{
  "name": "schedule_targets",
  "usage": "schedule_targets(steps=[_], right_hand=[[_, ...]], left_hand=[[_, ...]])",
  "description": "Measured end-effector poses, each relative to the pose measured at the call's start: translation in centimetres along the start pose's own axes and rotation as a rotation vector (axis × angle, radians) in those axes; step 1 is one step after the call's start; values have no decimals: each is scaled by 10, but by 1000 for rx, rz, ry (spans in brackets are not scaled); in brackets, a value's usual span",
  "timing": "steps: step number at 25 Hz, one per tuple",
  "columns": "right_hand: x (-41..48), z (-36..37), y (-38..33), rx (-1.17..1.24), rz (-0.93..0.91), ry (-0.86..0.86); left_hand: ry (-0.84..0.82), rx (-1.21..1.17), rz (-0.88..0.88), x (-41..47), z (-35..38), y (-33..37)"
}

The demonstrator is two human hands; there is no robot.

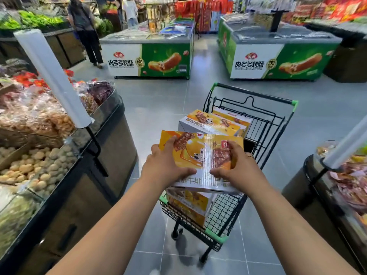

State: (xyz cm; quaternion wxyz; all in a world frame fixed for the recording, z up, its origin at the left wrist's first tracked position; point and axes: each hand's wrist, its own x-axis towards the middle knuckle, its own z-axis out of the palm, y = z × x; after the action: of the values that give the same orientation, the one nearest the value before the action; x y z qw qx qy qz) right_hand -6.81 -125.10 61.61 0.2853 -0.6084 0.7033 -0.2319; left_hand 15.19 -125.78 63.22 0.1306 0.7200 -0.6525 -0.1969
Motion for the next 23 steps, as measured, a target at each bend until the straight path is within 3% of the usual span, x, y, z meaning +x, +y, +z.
schedule_targets(steps=[14,23], right_hand=[[111,58,-35,48,428,128],[134,53,-45,69,476,176]], left_hand=[[-338,76,294,218,18,-22],[-369,133,367,256,18,-14]])
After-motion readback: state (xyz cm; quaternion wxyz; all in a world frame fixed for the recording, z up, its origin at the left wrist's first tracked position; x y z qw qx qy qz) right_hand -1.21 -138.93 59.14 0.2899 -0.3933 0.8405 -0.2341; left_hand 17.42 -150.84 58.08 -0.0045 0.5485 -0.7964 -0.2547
